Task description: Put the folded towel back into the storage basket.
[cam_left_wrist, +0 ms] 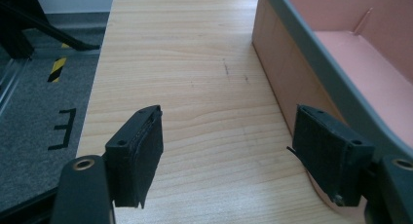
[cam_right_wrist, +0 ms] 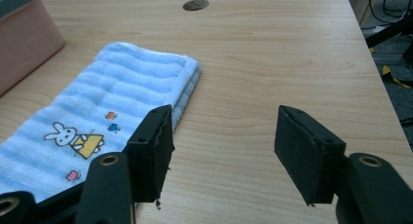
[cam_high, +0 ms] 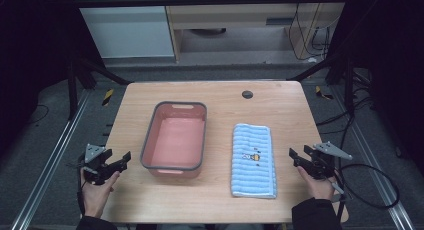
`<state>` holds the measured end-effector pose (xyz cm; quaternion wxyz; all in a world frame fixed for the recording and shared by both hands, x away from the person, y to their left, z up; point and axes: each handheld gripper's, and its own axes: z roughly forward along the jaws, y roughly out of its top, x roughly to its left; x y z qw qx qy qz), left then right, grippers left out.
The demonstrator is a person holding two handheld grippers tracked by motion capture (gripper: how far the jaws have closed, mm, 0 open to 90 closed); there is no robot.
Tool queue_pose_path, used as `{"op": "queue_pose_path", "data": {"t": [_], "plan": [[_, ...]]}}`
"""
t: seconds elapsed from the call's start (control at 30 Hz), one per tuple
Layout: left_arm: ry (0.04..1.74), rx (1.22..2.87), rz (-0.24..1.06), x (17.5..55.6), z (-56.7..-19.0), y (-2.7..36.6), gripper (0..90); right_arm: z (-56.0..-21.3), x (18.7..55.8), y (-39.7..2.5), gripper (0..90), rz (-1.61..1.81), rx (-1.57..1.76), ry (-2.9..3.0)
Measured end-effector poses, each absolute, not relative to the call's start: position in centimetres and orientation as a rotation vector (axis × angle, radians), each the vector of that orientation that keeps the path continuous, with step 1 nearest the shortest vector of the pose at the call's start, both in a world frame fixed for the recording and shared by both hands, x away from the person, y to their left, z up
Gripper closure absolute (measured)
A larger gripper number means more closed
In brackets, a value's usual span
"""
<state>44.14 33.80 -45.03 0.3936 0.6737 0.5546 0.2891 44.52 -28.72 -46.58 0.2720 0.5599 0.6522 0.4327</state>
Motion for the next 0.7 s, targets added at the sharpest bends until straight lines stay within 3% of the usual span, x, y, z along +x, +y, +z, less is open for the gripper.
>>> {"op": "queue_pose_path", "data": {"t": [0.7], "plan": [[1.317, 1.687, 0.727, 43.1, -42.3, 32.3, 24.6, -43.9, 43.9, -27.7, 37.8, 1.219, 1.365, 1.767]]}}
